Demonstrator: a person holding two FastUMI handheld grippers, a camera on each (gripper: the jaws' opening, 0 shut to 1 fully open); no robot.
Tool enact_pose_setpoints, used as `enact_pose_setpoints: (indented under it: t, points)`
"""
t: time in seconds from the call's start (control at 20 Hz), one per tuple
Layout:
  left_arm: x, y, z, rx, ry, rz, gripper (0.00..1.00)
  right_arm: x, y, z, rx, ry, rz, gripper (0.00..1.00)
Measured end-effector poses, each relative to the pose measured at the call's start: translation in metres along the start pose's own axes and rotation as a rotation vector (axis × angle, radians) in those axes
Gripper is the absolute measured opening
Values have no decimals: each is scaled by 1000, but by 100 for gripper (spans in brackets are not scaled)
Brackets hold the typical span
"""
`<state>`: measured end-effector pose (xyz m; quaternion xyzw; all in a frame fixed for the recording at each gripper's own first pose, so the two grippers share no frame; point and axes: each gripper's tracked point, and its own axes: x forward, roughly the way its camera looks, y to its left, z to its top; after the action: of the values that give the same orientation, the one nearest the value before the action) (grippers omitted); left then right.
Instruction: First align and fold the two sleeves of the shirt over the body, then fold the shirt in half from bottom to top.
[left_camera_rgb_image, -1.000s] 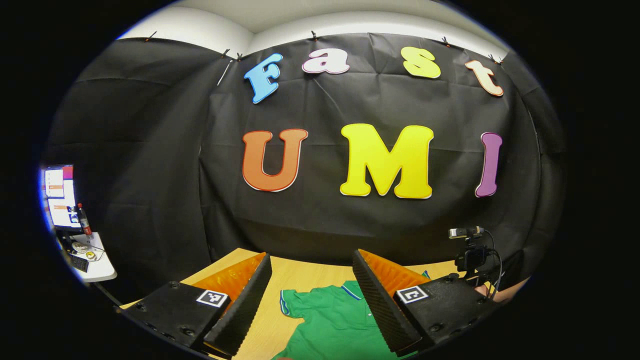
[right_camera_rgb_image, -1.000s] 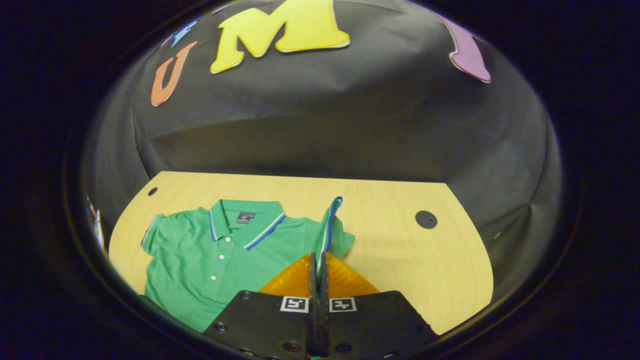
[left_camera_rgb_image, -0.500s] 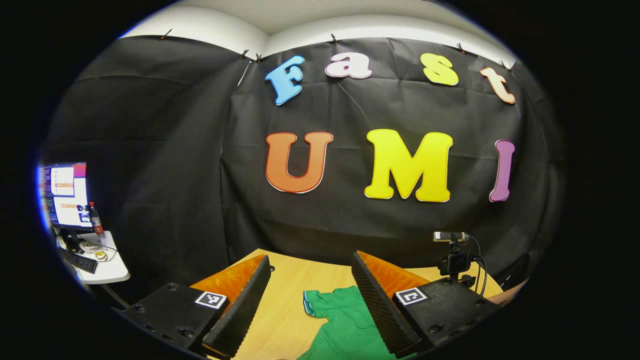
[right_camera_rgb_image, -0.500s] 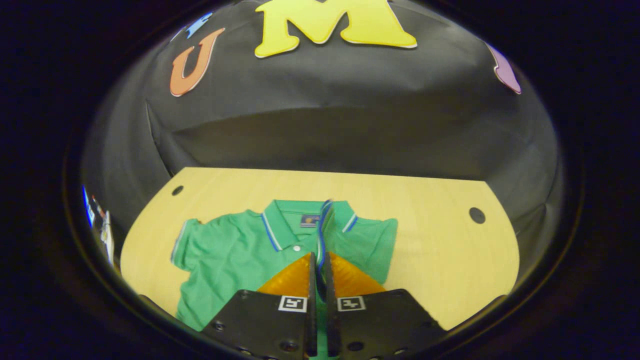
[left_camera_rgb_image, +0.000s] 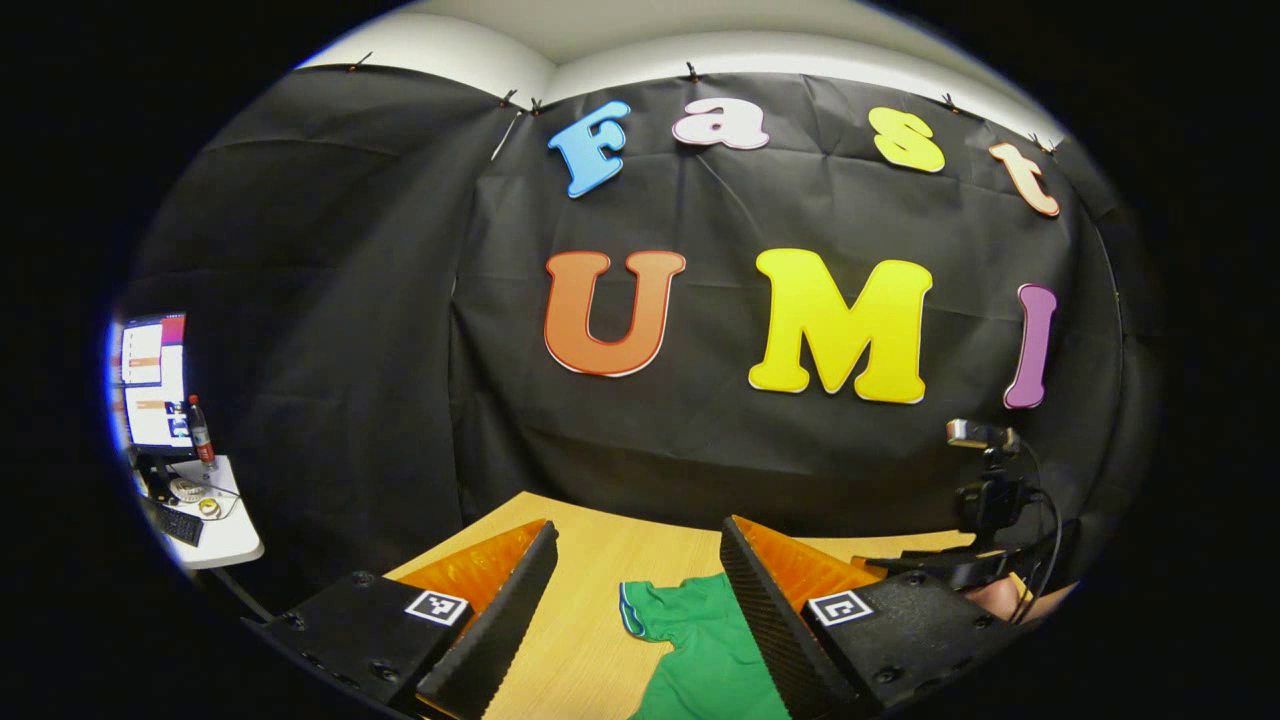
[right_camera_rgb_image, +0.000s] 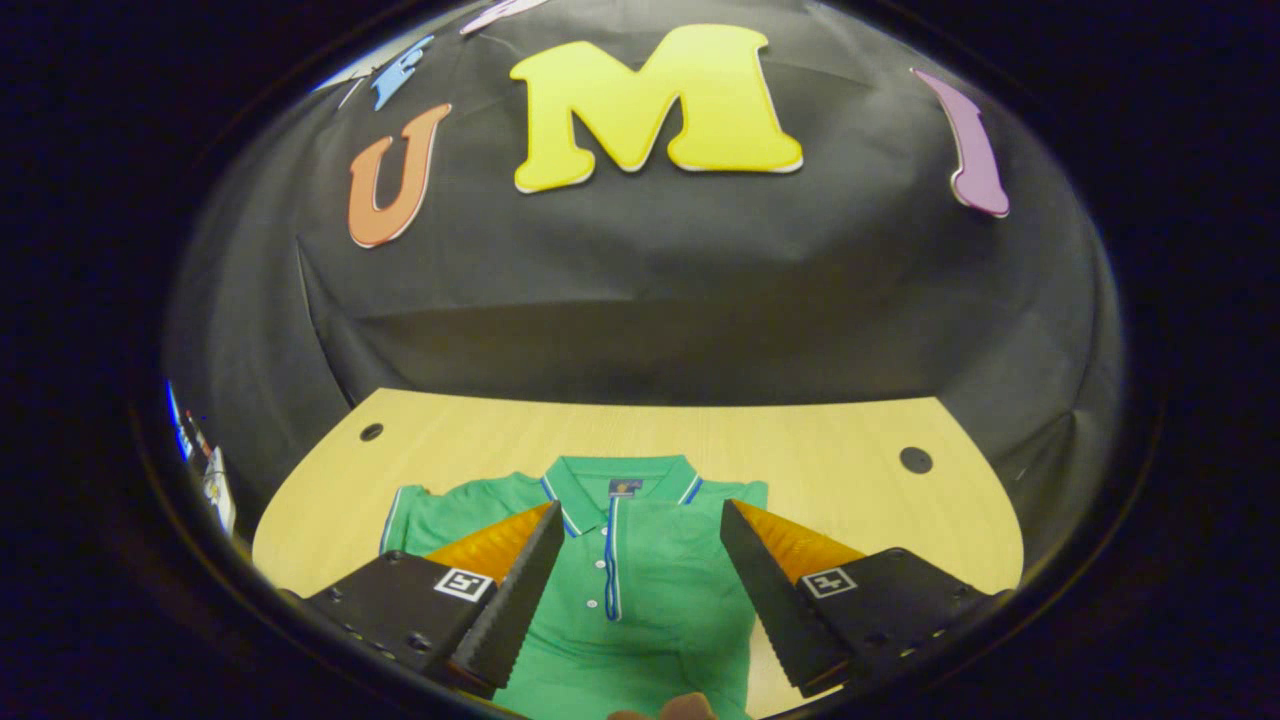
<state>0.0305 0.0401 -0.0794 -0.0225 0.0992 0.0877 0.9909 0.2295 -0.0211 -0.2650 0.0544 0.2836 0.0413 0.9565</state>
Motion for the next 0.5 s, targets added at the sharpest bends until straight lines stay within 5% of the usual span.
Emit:
enact_pose_setpoints:
  t: [0.35, 0.5]
  points:
    - [52, 4, -55, -34, 123, -79, 100, -104, -12, 17, -45, -113, -5, 92]
    - [82, 3, -88, -34, 202, -121, 100, -141, -20, 21, -60, -140, -24, 100]
